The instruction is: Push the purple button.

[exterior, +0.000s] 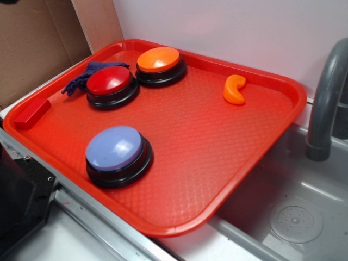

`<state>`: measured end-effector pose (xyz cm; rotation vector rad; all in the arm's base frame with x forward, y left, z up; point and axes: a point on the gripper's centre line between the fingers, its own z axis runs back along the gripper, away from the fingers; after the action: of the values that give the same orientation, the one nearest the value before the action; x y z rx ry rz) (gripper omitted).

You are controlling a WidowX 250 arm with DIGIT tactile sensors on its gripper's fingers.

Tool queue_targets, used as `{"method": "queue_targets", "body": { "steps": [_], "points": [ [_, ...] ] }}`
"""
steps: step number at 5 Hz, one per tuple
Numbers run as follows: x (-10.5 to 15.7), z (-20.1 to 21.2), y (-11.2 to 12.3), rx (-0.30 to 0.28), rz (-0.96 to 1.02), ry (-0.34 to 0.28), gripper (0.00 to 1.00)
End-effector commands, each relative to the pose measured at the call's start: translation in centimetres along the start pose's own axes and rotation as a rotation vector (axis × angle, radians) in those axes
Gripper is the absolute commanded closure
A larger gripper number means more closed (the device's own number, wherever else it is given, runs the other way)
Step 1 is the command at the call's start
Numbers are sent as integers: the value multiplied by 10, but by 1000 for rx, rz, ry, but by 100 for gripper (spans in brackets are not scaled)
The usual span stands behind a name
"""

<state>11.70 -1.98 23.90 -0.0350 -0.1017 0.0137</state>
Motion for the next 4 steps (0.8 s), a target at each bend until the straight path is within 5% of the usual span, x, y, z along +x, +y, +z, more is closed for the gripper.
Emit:
{"method": "queue_targets", "body": {
  "steps": [1,2,4],
  "points": [
    [0,0,0,0,0,0,0],
    [8,-37,26,-8,-27,17,0],
    [32,-95,5,30,-168,24,0]
  ]
}}
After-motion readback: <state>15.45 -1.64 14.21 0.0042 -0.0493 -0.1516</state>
